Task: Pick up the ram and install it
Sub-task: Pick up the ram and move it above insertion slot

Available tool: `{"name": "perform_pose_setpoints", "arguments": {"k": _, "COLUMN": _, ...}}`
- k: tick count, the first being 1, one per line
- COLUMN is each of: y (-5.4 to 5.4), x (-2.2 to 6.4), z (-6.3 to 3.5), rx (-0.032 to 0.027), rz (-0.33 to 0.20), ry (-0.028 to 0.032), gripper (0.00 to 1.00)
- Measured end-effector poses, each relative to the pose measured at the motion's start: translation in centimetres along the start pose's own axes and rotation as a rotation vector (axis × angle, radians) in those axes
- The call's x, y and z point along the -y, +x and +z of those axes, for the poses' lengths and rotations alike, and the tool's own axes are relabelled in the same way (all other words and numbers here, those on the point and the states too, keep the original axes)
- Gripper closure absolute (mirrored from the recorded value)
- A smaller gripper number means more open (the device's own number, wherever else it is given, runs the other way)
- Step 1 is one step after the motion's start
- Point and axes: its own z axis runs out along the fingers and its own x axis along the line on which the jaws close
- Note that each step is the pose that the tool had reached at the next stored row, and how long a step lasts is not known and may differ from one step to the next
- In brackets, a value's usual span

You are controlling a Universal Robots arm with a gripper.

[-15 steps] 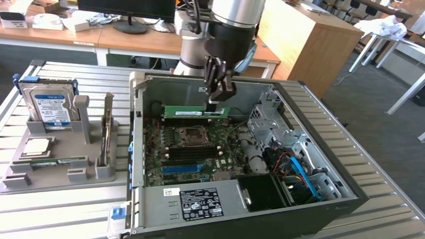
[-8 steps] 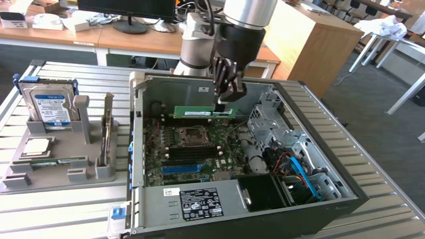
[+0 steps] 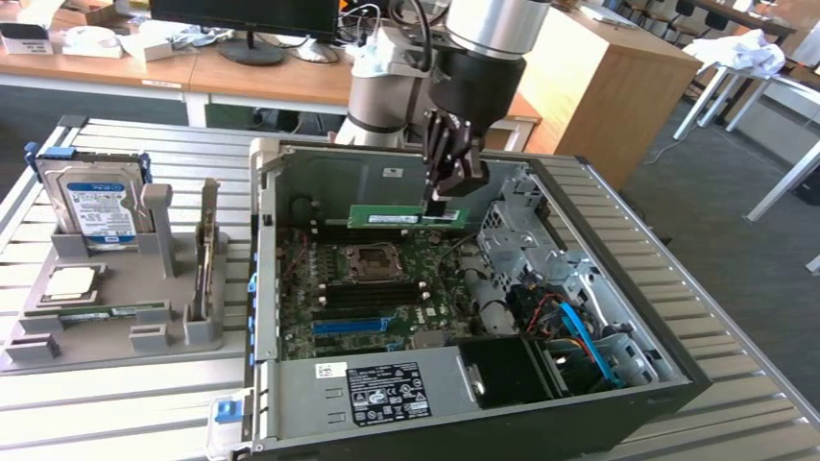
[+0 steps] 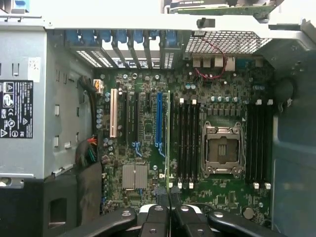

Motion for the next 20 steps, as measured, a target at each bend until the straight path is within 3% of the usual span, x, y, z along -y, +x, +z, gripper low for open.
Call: {"name": "perform_pose_setpoints", "arguments": {"k": 20, "y": -0.41, "x": 0.04, "z": 0.00, "rx": 0.0002, "rz": 0.014, "ry": -0.0003, "gripper": 0.88}}
